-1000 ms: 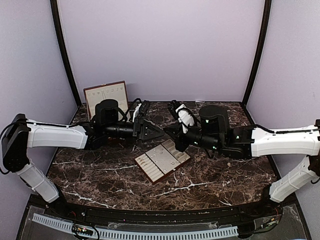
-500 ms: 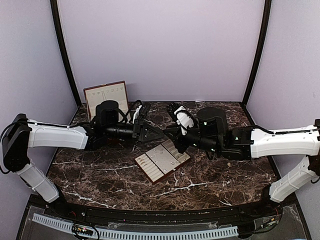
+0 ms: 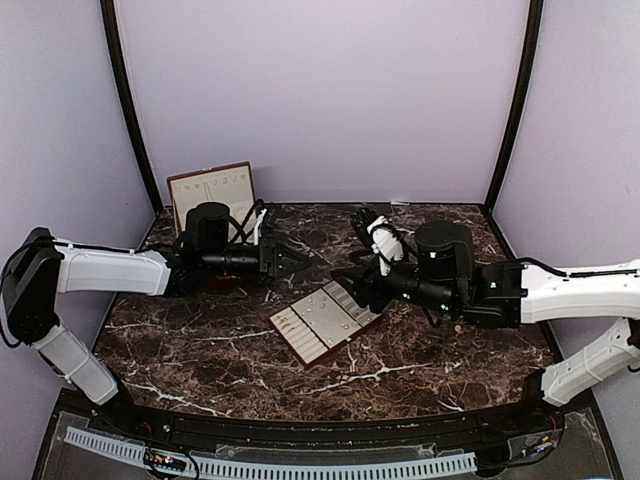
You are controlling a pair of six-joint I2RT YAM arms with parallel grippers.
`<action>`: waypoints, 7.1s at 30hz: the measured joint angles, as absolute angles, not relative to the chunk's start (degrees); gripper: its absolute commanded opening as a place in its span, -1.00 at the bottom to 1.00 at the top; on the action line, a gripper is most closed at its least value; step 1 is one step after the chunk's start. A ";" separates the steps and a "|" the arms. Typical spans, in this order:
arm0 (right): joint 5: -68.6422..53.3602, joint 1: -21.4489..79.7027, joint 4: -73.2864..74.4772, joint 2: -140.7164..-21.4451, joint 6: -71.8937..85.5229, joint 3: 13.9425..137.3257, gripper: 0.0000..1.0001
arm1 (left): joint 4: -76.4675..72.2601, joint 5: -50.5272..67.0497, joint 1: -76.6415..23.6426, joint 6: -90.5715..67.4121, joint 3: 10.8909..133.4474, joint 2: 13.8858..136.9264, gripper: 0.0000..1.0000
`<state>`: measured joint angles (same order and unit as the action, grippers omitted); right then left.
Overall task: Organize the mixed jewelry
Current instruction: Pass from the right arm to the left, then pass from the left arm to the right, then insert the earring into the earring holder.
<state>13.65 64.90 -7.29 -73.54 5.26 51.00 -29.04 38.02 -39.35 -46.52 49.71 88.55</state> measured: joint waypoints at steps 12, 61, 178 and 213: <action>0.67 55.94 -12.49 -70.83 16.99 46.63 0.15 | -14.61 28.73 -38.81 -19.18 56.27 84.01 -1.00; -24.64 53.15 -13.43 -91.39 45.21 64.93 -0.49 | -19.64 20.78 -44.45 14.33 45.87 73.91 -1.00; -9.13 56.16 1.56 -99.92 27.88 52.93 -0.89 | -8.43 17.04 -14.83 -11.44 45.98 63.72 0.38; -2.92 58.61 12.32 -102.96 23.40 60.55 -0.81 | -8.43 17.37 -14.83 -12.23 45.98 63.72 0.38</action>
<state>-2.92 58.61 12.32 -102.96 23.40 60.55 -8.43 17.37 -14.83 -12.23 45.98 63.72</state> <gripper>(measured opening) 0.079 0.693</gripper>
